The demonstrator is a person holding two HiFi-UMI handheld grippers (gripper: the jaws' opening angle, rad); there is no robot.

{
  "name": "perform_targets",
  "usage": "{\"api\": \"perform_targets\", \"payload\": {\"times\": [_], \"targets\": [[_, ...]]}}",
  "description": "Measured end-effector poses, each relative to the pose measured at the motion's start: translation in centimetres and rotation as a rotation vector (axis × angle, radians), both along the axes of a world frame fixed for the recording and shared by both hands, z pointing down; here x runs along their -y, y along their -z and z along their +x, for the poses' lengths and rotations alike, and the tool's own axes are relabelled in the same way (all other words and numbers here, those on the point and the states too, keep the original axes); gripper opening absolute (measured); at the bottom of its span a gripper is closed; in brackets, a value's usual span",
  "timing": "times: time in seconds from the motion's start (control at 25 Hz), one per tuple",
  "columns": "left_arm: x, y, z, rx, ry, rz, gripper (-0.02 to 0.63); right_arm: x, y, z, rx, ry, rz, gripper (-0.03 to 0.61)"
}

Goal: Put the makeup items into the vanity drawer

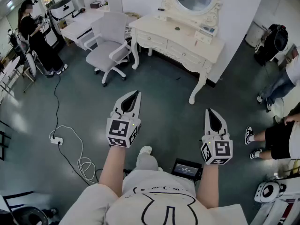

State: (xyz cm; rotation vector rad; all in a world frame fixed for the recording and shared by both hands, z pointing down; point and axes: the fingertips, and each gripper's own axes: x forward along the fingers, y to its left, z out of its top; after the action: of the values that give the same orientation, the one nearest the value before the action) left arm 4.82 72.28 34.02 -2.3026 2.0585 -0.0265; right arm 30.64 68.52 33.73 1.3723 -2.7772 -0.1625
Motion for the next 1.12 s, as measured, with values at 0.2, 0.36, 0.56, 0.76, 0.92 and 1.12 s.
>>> {"api": "perform_targets", "payload": {"times": [0.2,0.36,0.56,0.76,0.92,1.12], "targets": [[1.2,-0.1,0.2,0.001,-0.007,-0.001,0.014,1.1,-0.1,0.4,0.008,-0.010,-0.007,0.015],[2.8,0.1,0.3,0.003,-0.022,0.002,0.014,2.7,0.1,0.5,0.019,-0.019,-0.005,0.015],[5.9,-0.3,-1.1,-0.006,-0.027,-0.004,0.014,5.7,0.1,-0.6,0.028,-0.030,-0.005,0.015],[10.7,-0.6,-3.2,-0.011,-0.037,-0.002,0.014,10.4,-0.1,-2.4,0.009,-0.046,-0.009,0.017],[15.0,-0.1,-5.1,-0.011,-0.052,0.008,0.014,14.5,0.3,-4.7,0.001,-0.049,-0.007,0.017],[20.7,0.2,-7.4,-0.019,-0.085,0.009,0.014,19.5,0.8,-7.0,-0.001,-0.082,-0.012,0.017]]}}
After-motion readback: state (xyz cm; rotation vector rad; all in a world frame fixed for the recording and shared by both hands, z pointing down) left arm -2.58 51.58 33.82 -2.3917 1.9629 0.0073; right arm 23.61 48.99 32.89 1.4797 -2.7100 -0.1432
